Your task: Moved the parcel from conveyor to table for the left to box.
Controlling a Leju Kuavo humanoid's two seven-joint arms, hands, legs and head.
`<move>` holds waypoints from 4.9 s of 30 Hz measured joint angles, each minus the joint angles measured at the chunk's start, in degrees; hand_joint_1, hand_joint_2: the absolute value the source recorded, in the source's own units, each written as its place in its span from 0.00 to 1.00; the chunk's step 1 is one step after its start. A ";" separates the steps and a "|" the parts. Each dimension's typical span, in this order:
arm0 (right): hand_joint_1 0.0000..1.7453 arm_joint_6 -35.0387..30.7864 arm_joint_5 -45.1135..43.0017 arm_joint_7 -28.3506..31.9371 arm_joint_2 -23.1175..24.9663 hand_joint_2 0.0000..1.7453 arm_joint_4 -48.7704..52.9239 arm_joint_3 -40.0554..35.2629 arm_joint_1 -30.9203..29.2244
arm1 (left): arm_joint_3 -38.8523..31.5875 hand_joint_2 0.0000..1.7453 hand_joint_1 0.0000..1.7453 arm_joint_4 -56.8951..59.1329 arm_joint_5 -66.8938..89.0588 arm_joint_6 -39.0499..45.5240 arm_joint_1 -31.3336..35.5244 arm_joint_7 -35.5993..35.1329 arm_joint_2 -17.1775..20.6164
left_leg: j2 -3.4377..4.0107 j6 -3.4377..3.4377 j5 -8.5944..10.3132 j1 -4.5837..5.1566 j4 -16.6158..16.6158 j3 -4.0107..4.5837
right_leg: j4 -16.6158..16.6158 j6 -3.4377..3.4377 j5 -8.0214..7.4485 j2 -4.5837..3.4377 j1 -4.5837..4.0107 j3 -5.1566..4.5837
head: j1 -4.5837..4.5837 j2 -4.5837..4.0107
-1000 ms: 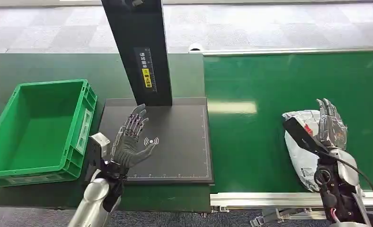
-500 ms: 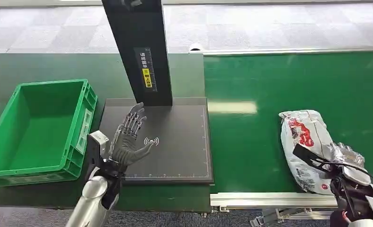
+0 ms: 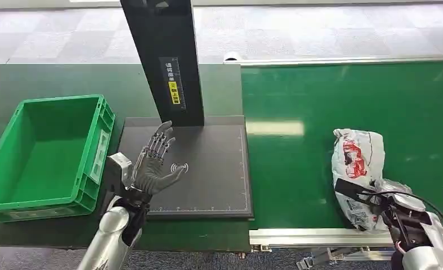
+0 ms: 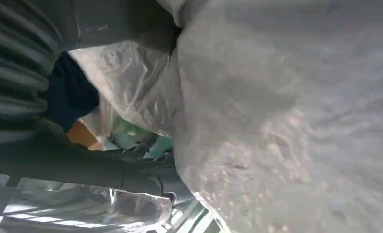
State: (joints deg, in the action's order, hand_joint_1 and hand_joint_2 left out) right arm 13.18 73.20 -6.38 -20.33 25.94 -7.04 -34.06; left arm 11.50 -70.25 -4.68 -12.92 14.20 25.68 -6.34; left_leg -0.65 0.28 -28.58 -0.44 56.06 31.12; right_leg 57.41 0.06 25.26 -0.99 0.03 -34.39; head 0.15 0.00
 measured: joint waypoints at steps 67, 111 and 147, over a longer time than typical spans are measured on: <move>1.00 -15.34 -23.32 30.20 14.35 1.00 23.25 -37.61 -9.03 | 3.12 1.00 0.00 -6.06 1.88 25.53 2.58 13.24 -1.51 | -0.09 0.02 0.05 -0.03 -0.01 -0.09 | 0.03 0.00 0.01 0.12 -0.06 0.09 | 0.00 0.00; 0.00 -6.88 -70.45 43.32 27.12 1.00 26.57 -15.17 0.69 | 3.56 1.00 0.00 -4.94 6.99 23.39 2.87 6.71 -3.02 | -0.10 0.01 0.04 -0.02 -0.01 -0.10 | 0.03 0.00 0.02 0.13 -0.05 0.08 | 0.00 0.00; 0.00 -21.88 -55.88 19.58 22.99 1.00 35.21 -5.25 10.22 | 12.41 1.00 1.00 19.78 47.54 16.85 10.54 -18.53 -1.29 | -0.11 0.01 0.04 -0.02 -0.01 -0.11 | 0.02 0.00 0.01 0.12 -0.04 0.13 | 0.00 0.00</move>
State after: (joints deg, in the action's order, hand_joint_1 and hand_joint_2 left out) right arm -8.70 17.32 13.20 2.67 61.15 -12.29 -23.84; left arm 23.91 -50.47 42.86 3.93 24.74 7.15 -7.63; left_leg -0.75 0.29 -28.54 -0.47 56.05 31.01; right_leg 57.43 0.06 25.27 -0.87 -0.01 -34.26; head 0.15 0.00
